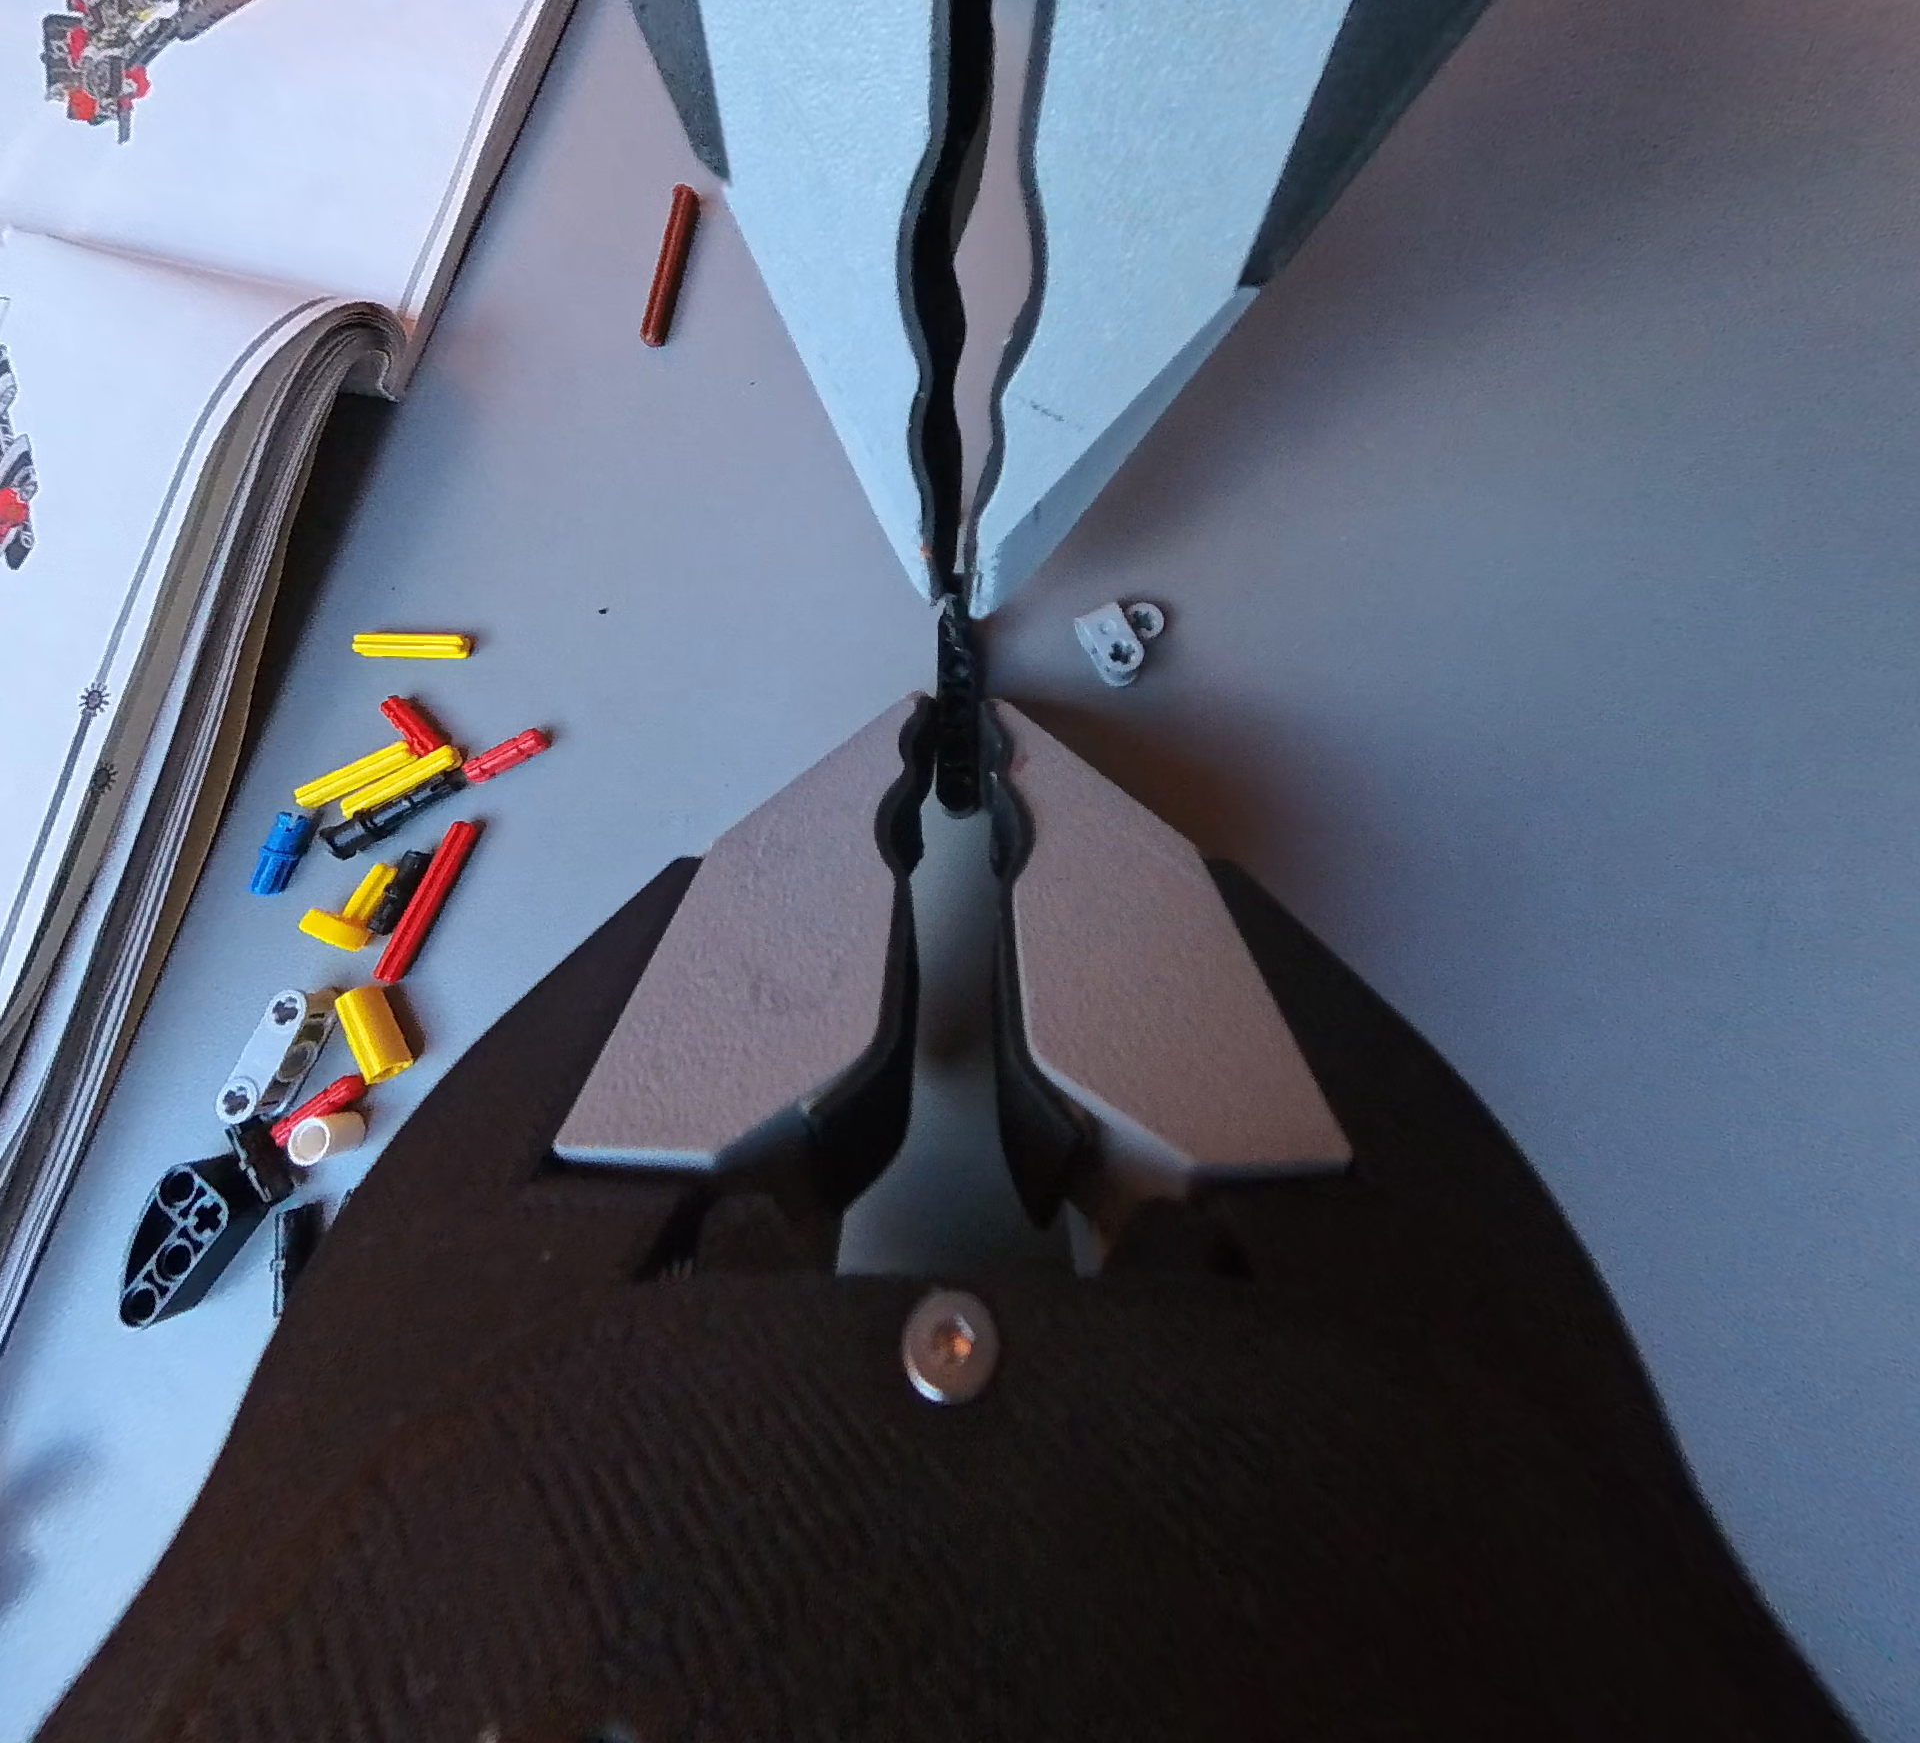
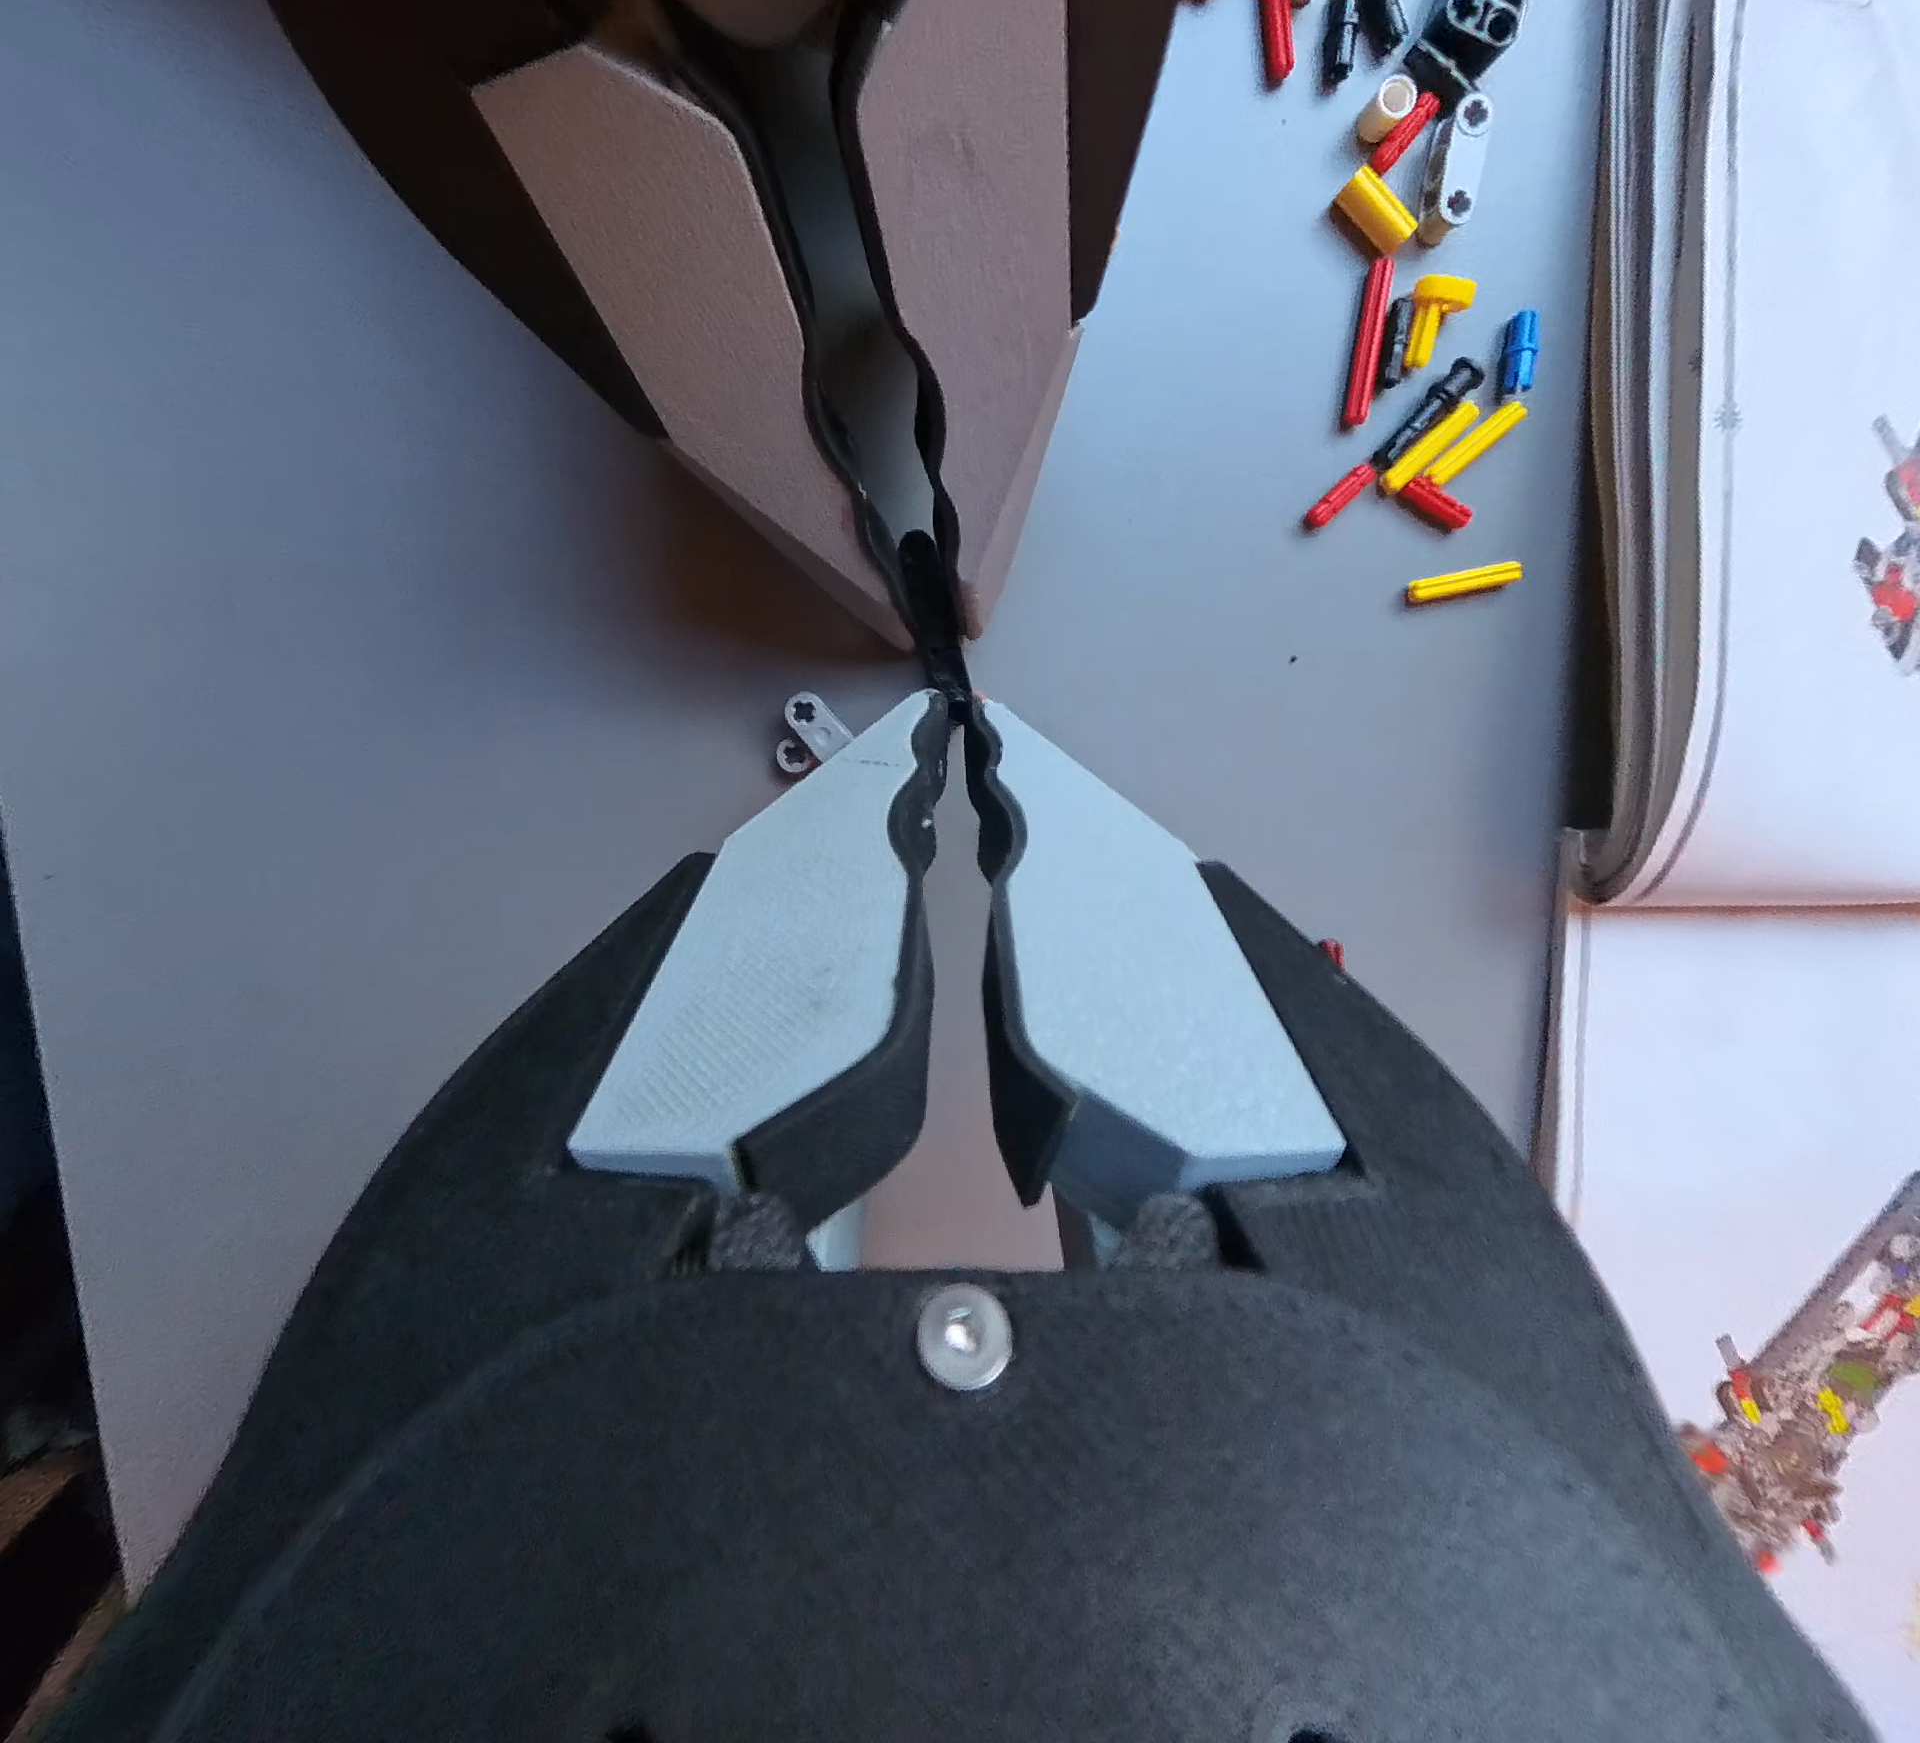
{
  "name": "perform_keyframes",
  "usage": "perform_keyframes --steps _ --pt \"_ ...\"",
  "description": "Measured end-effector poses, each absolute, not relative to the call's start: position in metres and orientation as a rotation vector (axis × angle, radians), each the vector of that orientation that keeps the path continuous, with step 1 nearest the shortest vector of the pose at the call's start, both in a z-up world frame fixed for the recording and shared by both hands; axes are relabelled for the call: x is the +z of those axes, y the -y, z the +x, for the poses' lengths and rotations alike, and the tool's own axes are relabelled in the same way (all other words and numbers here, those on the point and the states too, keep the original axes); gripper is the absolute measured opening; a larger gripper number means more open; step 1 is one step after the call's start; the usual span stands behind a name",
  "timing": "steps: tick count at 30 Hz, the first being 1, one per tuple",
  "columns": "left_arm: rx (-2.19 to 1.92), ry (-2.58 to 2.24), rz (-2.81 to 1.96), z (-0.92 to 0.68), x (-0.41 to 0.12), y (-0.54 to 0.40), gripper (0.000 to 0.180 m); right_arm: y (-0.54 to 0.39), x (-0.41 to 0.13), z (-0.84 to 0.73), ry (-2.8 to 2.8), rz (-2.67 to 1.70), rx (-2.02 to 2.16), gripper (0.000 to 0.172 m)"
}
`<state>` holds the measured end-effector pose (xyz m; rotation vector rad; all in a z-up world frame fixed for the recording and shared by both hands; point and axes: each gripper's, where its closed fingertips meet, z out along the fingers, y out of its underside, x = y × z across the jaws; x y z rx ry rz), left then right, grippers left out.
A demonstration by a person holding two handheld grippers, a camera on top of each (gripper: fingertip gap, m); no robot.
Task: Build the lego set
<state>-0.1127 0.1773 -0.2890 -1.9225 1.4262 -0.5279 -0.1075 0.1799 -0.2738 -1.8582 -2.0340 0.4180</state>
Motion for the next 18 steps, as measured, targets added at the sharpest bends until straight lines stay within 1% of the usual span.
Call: perform_keyframes --steps 18 --pt "-0.531 -1.425 -1.925 -0.1125 -0.2889 -0.1776 0.006 -0.1822 -0.2743 -0.1064 2.149 -1.778 0.243 0.000"
